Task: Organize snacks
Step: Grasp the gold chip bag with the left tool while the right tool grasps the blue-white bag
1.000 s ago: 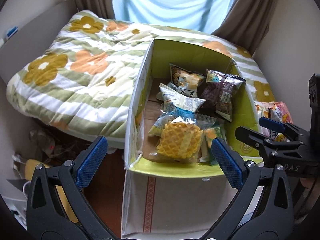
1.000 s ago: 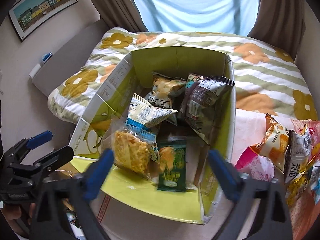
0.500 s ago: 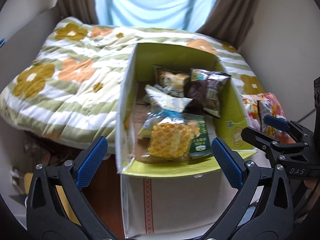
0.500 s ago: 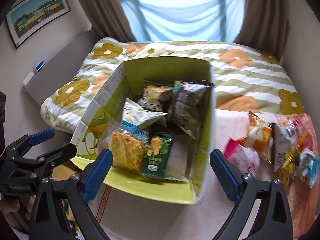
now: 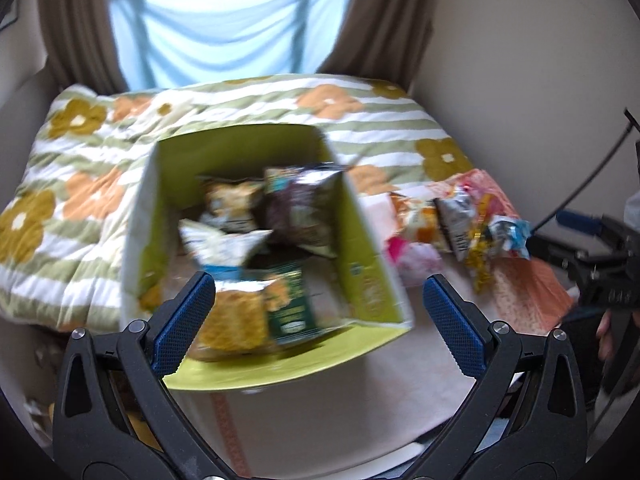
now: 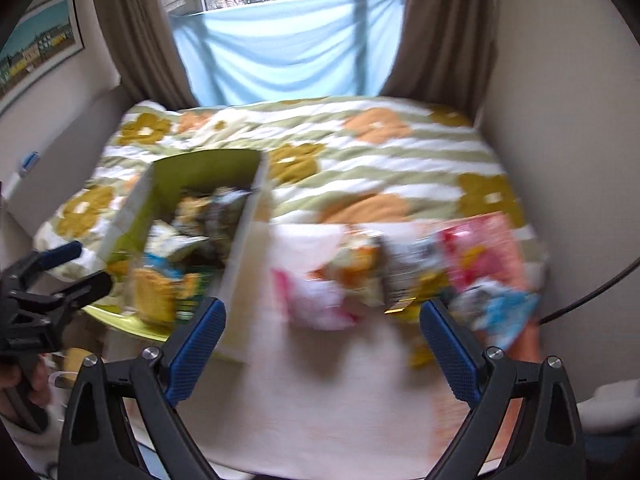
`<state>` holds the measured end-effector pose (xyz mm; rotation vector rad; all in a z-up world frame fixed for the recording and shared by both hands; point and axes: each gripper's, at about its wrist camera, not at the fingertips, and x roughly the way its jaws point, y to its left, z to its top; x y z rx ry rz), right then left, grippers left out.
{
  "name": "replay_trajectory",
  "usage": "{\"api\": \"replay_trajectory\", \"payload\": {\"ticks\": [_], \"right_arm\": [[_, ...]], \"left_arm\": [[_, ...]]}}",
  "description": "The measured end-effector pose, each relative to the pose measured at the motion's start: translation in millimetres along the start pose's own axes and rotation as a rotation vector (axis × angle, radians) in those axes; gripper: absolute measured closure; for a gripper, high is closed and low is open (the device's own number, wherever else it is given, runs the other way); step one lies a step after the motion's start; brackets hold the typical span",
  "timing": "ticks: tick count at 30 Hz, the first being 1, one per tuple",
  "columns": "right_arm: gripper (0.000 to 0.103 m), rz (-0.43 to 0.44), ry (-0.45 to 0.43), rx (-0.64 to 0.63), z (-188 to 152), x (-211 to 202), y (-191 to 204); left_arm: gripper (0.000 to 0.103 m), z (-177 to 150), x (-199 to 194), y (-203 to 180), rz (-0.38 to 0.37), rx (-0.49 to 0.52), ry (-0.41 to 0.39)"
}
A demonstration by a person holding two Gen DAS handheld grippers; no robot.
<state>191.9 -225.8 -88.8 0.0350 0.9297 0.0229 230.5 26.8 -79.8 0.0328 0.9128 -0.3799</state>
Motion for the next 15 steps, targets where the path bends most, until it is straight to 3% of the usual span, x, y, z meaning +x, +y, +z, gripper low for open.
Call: {"api": "replay_trajectory", "payload": {"ticks": [7,15], "right_arm": [[0.006,-0.103,0.008,-0.187,8.3,-5.0,-72.4],[0.006,-0.073,0.085,-0.268,11.2,37.1,-153.6]], "left_arm": [[0.0,3.5,27.9,-77.3,-0.048,-0.023,0.035],[0.0,1.7,90.3,-160.7,-0.088,-0.113,0.122]]}}
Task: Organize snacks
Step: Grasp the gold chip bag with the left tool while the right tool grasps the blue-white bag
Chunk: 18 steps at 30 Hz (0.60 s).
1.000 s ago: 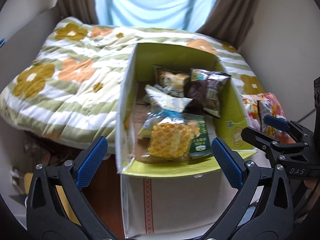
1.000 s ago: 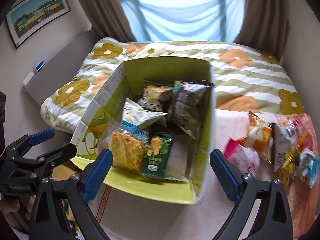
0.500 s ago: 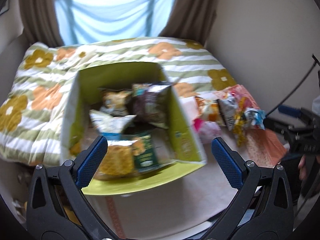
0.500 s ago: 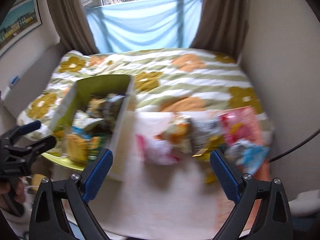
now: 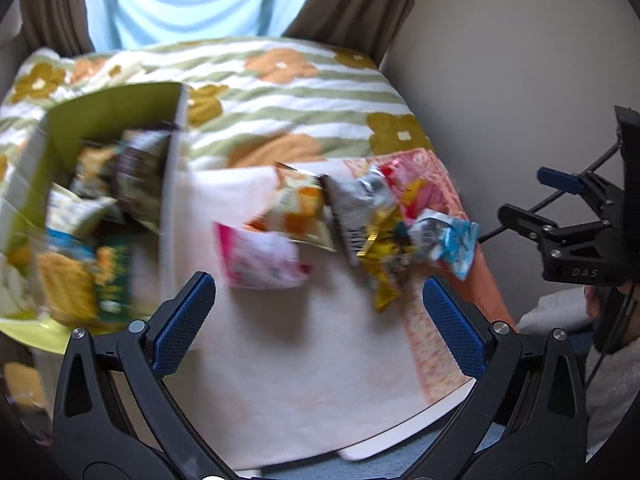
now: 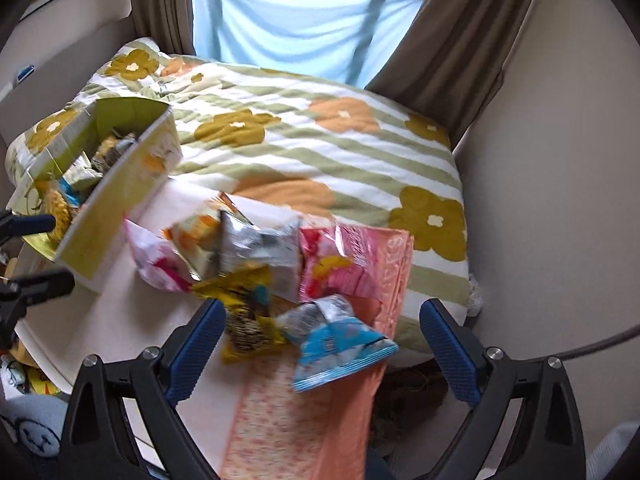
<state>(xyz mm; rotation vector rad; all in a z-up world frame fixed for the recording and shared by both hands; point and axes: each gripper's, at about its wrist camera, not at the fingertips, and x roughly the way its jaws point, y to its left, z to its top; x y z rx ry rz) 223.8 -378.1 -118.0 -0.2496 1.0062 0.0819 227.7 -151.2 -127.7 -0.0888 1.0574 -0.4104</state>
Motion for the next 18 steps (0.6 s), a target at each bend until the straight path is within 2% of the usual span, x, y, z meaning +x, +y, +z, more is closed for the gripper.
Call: {"api": "replay_trajectory", "payload": {"ticks": [5,12,15,18], "right_arm": [[0.006,0.081,0.053,-0.005,-14.4,40.1,-33.6],[0.006,0.193,0.132,-0.002,-25.5,90.5,-52.8],[0.006,0.205,0.148,-0.03,-27.6,107.0,-53.1],[0.006,0.172,0.162,-0.123,-32.5,121.2,-48.2]], "left_arm": [[0.0,-7.7,49.3,-32.3,-0.016,-0.088,0.062],[0.001,-21.5,110.7,-58.5,-0.04,-0.172,0.119],[0.001,-22.4,130.6,-63.7,-0.042,-0.196,0.128],[0.002,-20.7,143.6,-62.5,-0.041,-0.237,0.119]]}}
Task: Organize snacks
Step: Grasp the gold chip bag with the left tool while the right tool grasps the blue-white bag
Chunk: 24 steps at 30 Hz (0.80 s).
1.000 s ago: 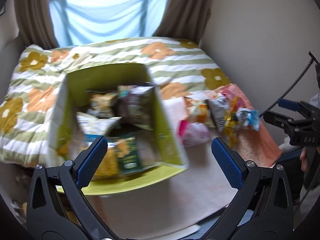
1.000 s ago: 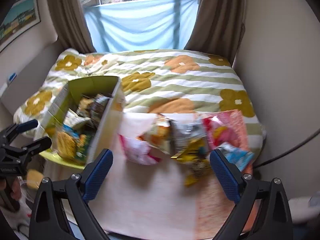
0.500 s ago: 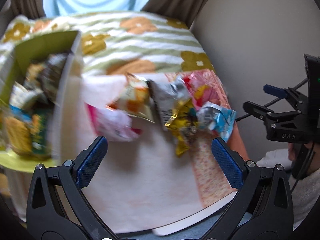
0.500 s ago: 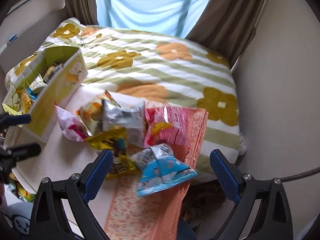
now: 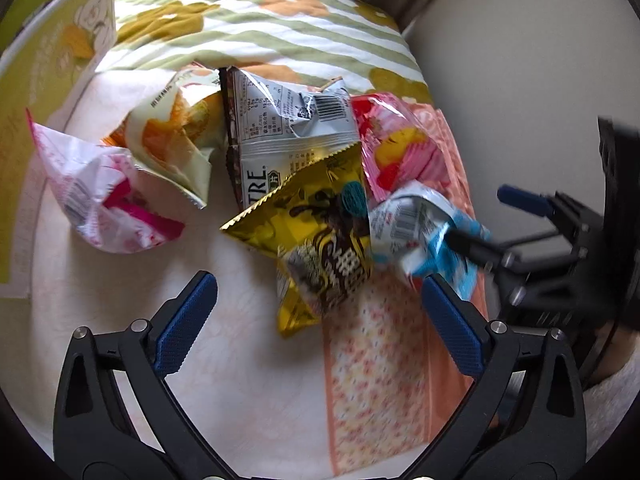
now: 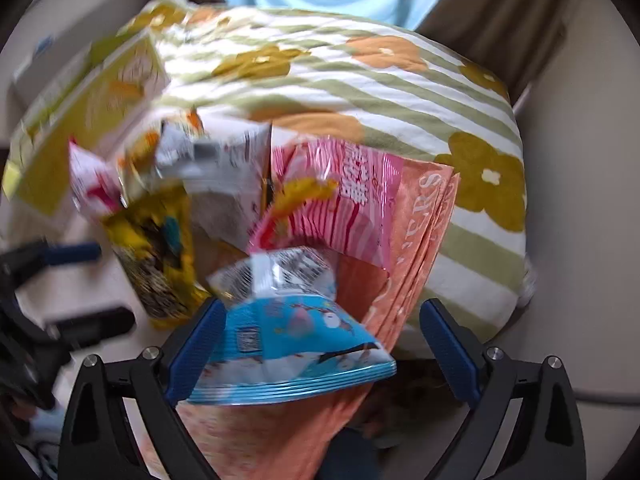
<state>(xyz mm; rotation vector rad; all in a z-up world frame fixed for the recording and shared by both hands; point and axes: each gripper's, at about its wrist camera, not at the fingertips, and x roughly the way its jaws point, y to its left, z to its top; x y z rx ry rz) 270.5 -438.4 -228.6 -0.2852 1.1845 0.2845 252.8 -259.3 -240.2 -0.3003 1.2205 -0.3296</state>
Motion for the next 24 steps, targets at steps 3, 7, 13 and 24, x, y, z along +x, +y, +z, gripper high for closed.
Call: {"api": "replay_trajectory", "payload": {"ticks": [3,7,13,24], "right_arm": [[0.006,0.04,-0.002,-0.012,-1.5,2.8,-1.8],[0.006,0.057,0.012,-0.023,0.2,7.6,-7.6],[0.006,0.152,0.02,-0.053,0.6,14.1,-5.9],[0.006,0.196,0.077,-0.055,7.5,31.4,0.2]], "left_arm": [[0.005,0.8,14.6,1.3,0.016,-0.017,0.013],[0.011,-0.1,28.5,4.1,-0.003,-0.055,0.028],[0.025,-1.3,43.4,7.5,-0.023,-0.082,0.057],[0.046,-5.9,53.1,11.7,-0.087,-0.076,0.084]]}}
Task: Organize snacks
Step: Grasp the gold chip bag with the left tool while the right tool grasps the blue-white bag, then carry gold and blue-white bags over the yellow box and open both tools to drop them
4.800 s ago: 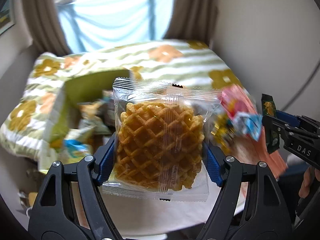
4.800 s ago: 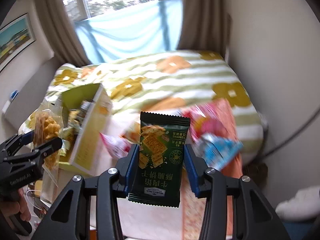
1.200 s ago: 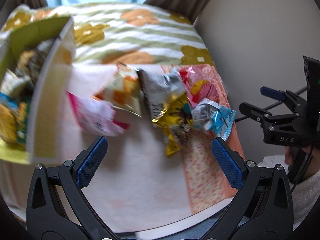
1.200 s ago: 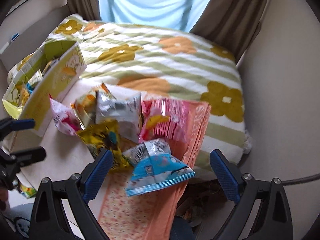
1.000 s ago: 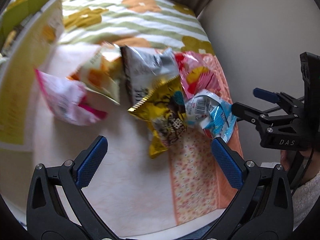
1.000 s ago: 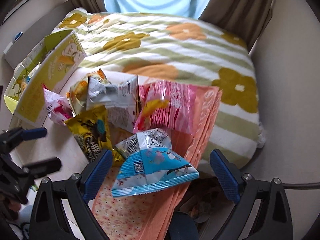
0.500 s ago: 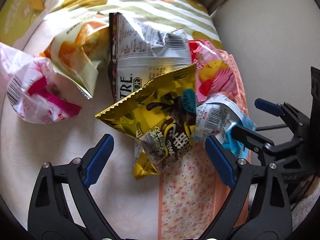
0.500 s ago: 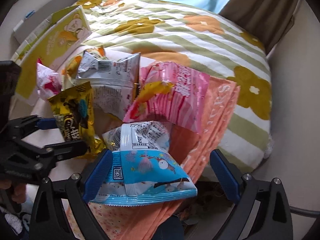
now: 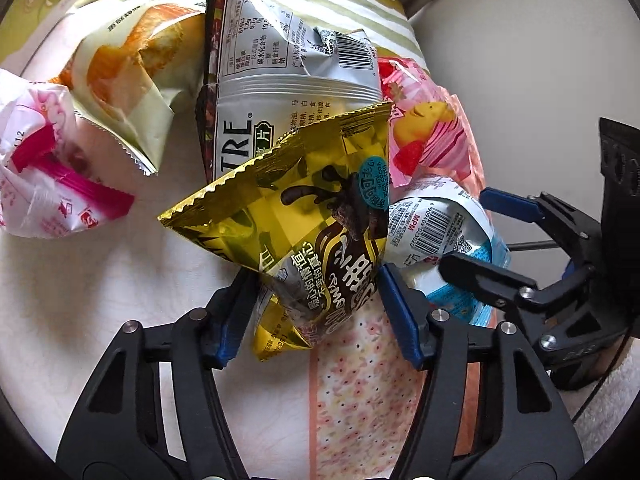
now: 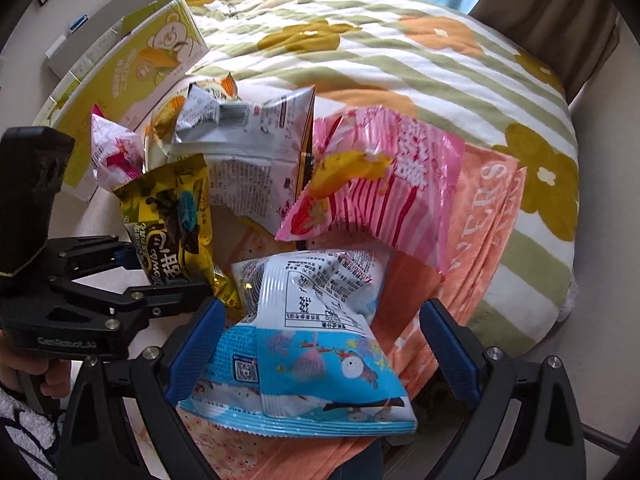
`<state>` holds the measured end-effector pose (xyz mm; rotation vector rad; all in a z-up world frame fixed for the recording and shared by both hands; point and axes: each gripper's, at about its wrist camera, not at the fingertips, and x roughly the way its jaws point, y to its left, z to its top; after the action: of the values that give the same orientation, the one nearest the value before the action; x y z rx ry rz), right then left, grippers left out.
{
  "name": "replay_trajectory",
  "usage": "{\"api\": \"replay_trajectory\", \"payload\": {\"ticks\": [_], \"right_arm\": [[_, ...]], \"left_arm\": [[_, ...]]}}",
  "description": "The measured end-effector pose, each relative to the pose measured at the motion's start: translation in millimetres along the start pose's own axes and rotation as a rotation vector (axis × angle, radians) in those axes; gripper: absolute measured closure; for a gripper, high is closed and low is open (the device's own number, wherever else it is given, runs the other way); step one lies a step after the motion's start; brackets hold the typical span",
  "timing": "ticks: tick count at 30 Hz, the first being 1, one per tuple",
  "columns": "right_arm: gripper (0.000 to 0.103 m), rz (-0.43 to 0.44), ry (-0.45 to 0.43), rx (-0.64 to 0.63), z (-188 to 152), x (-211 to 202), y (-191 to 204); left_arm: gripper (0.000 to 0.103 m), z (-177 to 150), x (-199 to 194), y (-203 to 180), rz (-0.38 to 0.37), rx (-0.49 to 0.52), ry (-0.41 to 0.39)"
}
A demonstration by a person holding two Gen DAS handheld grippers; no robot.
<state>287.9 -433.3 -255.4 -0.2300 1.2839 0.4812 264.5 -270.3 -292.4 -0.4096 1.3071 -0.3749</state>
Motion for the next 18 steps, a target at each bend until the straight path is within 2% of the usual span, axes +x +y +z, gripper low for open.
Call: {"api": "replay_trajectory", "payload": {"ticks": [10,17,18], "right_arm": [[0.006,-0.001,0.034,0.015,0.8,9.6,1.2],[0.007,-0.03,0.057,0.045,0.0,17.7,4.1],[0.013,-0.033,0.057,0.045,-0.1,18.6,6.1]], "left_arm": [[0.048,-4.4,-15.6,-5.5,0.049,0.062,-0.015],[0.05,-7.6,-26.2,-1.5,0.064,0.062,-0.021],[0.05,-8.3,-28.0,-0.6,0.065,0.06,-0.024]]}}
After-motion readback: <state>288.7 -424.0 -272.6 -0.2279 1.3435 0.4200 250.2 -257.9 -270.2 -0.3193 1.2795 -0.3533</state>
